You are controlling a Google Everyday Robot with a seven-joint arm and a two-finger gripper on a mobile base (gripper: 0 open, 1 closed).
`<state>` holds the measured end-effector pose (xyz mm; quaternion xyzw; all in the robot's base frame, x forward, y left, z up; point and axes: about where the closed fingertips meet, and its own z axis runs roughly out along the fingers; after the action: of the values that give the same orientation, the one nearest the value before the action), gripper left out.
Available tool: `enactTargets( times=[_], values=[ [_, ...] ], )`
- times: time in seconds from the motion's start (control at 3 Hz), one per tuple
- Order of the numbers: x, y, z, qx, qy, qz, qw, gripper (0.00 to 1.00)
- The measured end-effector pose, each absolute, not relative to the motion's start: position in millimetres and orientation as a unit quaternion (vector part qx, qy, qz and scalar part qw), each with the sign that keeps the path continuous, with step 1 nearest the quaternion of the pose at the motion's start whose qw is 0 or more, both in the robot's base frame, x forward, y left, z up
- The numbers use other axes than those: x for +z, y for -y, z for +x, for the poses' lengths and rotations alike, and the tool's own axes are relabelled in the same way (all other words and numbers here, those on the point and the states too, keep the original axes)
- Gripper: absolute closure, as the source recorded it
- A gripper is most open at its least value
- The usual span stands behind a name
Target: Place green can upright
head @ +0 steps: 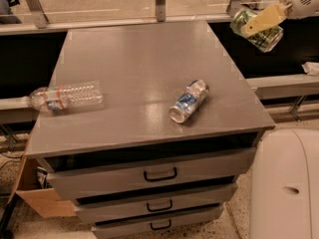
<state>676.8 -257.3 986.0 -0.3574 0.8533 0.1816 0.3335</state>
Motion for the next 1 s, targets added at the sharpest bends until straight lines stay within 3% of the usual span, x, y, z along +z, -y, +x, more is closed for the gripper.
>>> enactTargets(
  times=[1.0],
  values=[
    [996,303,651,0.303,-0.815,-0.285,0.403,1.0]
  ],
)
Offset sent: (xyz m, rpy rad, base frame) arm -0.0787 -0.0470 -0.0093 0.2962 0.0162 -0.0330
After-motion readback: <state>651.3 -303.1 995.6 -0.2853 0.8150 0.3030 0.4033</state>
